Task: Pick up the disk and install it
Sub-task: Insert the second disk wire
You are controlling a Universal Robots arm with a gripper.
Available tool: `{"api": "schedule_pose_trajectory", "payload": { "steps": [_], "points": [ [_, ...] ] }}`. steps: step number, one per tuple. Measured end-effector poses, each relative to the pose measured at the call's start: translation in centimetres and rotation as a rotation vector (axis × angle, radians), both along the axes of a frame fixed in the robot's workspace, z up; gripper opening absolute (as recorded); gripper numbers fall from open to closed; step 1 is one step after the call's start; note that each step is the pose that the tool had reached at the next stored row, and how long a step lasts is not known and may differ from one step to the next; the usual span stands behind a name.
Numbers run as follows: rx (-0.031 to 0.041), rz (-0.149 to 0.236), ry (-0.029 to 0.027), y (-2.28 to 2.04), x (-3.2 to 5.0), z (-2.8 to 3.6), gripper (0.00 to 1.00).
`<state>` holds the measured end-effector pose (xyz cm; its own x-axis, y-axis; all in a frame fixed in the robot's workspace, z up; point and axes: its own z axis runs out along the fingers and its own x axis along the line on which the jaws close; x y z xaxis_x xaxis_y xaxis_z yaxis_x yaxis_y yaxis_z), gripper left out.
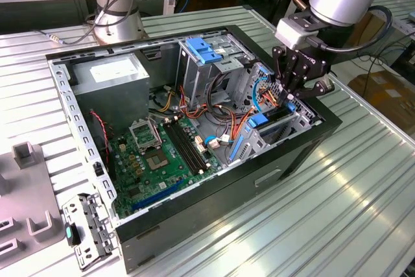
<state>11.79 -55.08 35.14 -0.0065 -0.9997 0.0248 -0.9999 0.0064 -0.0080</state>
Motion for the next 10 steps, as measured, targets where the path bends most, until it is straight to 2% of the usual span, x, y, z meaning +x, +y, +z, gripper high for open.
{"api": "schedule_pose_trajectory", "payload": {
  "steps": [4, 10],
  "points": [
    [-0.0002, 0.0, 0.0001, 0.0, -0.08, 0.01, 0.11],
    [0.0, 0.0, 0.0, -0.01, -0.8, 0.0, 0.11]
  ]
}}
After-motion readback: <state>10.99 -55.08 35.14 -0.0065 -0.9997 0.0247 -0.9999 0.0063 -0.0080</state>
